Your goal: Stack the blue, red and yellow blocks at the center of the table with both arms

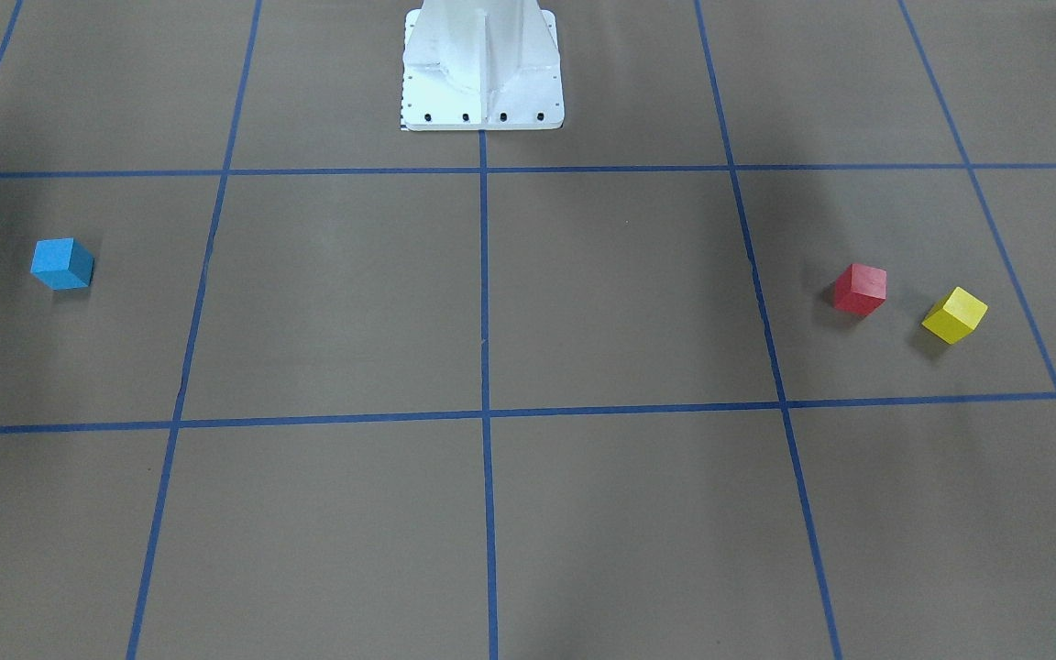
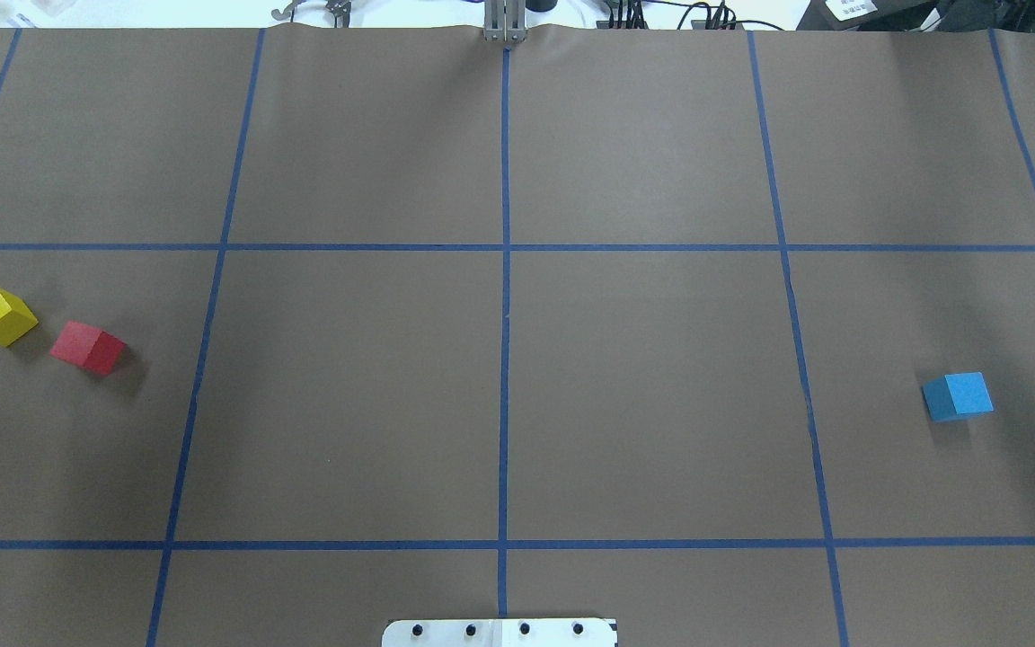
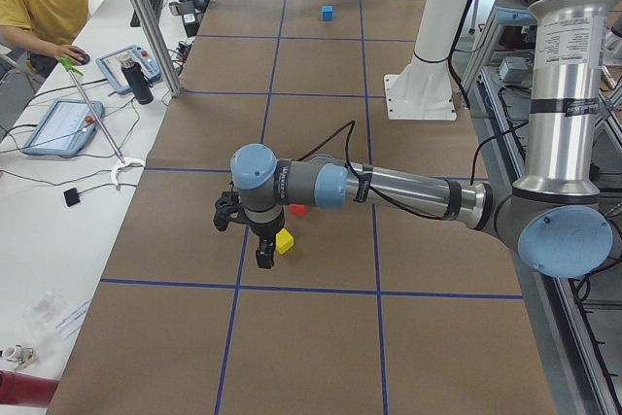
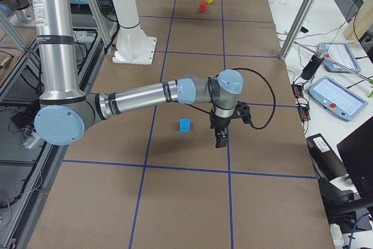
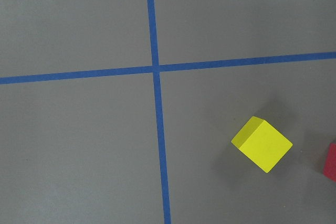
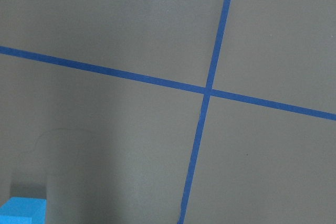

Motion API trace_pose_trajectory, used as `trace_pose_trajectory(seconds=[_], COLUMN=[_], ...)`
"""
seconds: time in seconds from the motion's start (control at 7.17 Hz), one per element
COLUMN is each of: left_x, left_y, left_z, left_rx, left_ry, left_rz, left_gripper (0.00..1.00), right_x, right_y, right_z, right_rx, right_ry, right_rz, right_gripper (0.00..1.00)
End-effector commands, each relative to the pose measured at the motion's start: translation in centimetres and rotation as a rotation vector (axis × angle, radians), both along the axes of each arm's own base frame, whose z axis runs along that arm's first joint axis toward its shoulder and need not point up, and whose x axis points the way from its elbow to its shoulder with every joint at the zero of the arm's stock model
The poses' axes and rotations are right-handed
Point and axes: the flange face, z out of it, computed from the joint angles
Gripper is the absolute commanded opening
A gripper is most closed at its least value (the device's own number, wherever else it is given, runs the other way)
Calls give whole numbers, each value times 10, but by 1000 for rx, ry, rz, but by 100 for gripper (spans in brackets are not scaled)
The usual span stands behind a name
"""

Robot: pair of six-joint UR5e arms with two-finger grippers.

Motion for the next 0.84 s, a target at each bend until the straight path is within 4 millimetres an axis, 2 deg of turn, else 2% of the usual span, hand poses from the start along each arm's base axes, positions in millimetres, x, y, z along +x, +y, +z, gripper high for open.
trace_pose_trajectory(seconds=[0.0, 0.28, 0.42, 0.56, 0.7], left_x=[1, 1, 2, 2, 3], left_y=[-4, -7, -16, -17, -28], left_z=[-5, -13, -21, -17, -9], left_rx=[12, 48, 130, 169, 158], left_ry=[2, 4, 8, 4, 3], left_rz=[2, 0, -1, 0, -2], left_gripper=[100, 100, 100, 100, 100], right_x=[-3, -3, -2, -4, -4], right_y=[-2, -13, -13, -17, -15], right_z=[-29, -51, -64, -73, -78], right_rx=[56, 96, 126, 136, 159], right_ry=[-6, -9, -7, -15, -19], right_rz=[2, 8, 8, 11, 3], right_gripper=[100, 100, 100, 100, 100])
